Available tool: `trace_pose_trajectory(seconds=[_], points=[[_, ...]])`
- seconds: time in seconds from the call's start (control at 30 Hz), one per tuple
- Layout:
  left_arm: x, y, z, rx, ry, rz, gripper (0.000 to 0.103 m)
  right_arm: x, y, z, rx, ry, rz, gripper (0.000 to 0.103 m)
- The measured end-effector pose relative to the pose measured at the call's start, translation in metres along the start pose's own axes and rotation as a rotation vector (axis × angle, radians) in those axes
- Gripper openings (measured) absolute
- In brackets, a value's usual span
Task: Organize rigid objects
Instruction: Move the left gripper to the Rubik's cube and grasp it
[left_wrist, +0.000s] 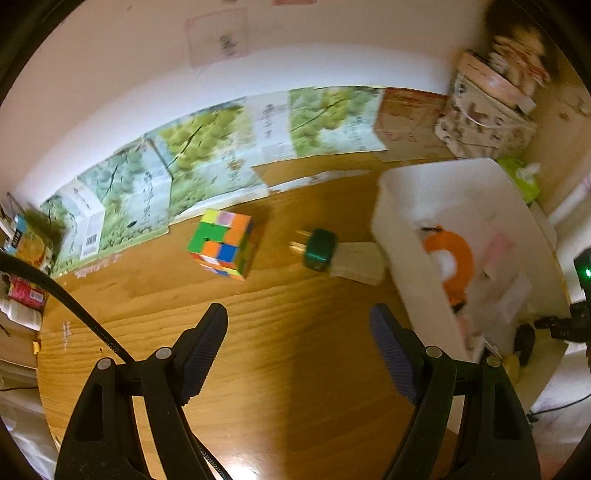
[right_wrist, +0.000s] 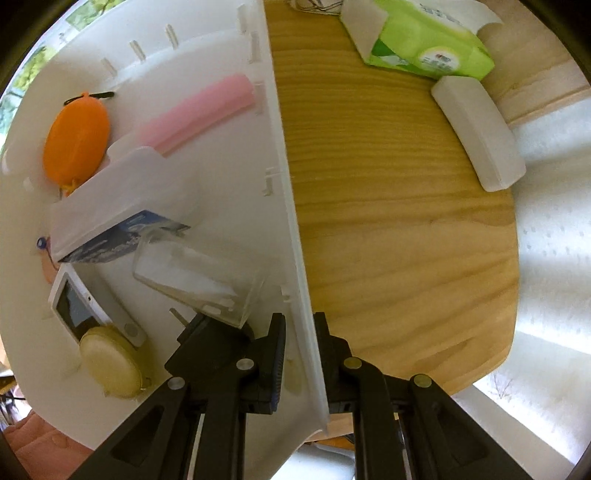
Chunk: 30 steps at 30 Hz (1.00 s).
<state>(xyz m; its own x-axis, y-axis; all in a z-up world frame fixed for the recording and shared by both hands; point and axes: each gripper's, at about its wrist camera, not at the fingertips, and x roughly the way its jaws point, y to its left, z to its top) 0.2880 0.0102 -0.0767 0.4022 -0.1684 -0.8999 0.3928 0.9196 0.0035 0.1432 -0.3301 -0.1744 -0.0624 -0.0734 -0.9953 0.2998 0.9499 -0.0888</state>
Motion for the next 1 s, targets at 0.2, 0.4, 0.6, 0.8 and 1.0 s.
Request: trace_pose_trajectory(seconds=[0.2,0.4,0.6,0.8,1.0], points=[[0.026,0.037,0.019,-0.028,0.042,0.001,0.084,-0.001,0.002,0.019,0.045,0.009,-0.03,0.016],[0.052,0.056,0.037,-0.006,0.076,0.004,0.086,0.001,0.001,0.033,0.078,0.02,-0.054,0.016],[0.077,0.065,0.052,0.017,0.102,-0.003,0.089,0.003,-0.001,0.046,0.112,0.031,-0.076,0.018],[0.099,0.07,0.061,0.027,0.123,-0.001,0.089,0.004,0.001,0.042,0.134,0.04,-0.093,0.019],[0.12,0.077,0.066,-0.003,0.146,-0.021,0.089,0.002,-0.004,0.038,0.147,0.049,-0.1,0.019]])
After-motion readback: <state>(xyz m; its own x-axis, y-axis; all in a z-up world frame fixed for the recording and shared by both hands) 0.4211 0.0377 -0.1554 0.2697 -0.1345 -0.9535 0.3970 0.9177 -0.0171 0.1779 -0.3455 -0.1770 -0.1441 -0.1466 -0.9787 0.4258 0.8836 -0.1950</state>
